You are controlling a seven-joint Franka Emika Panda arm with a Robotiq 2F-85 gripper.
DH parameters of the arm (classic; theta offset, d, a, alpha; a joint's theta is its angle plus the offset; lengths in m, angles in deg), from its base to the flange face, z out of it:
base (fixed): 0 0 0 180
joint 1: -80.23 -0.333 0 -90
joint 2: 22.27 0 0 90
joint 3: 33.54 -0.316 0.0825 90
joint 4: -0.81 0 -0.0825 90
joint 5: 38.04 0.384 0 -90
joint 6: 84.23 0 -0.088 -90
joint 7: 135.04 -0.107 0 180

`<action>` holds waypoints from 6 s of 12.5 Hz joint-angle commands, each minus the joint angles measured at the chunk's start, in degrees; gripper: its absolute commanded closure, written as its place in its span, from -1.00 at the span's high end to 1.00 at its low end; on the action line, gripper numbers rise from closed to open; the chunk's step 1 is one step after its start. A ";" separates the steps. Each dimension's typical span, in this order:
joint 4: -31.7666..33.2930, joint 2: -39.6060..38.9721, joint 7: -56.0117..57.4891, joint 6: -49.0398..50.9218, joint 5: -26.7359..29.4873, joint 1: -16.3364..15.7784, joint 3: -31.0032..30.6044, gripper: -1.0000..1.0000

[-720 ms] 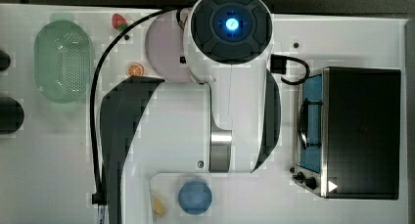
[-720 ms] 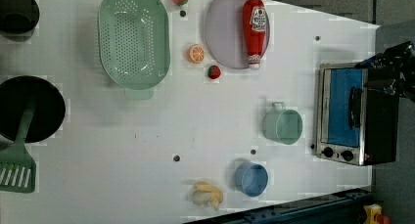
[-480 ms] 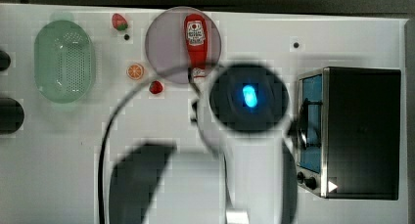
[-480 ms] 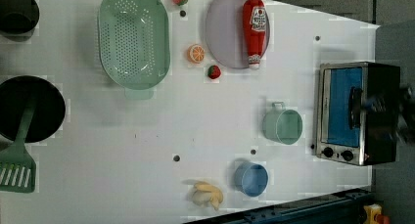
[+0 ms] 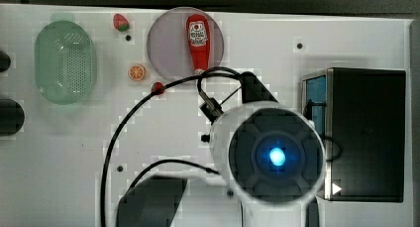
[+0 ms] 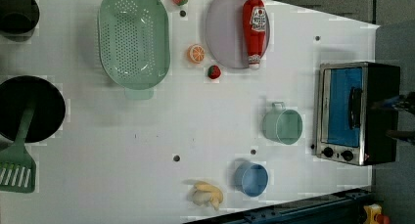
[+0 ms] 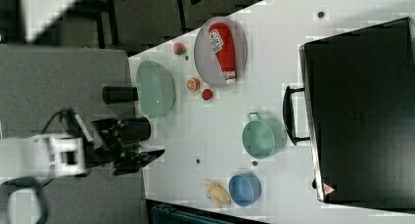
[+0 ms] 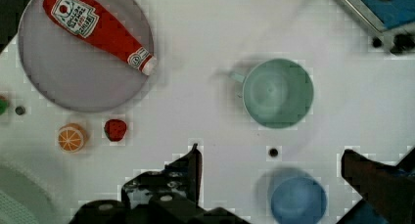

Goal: Drag mug right to left.

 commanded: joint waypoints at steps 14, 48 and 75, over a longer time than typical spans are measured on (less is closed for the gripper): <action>23.94 -26.52 39.99 -46.35 -3.86 0.14 -1.36 0.92; 14.11 -34.97 8.88 -50.72 -4.22 -27.89 -6.10 -0.65; -11.34 -26.98 -6.70 -16.53 1.32 -33.22 -2.98 1.00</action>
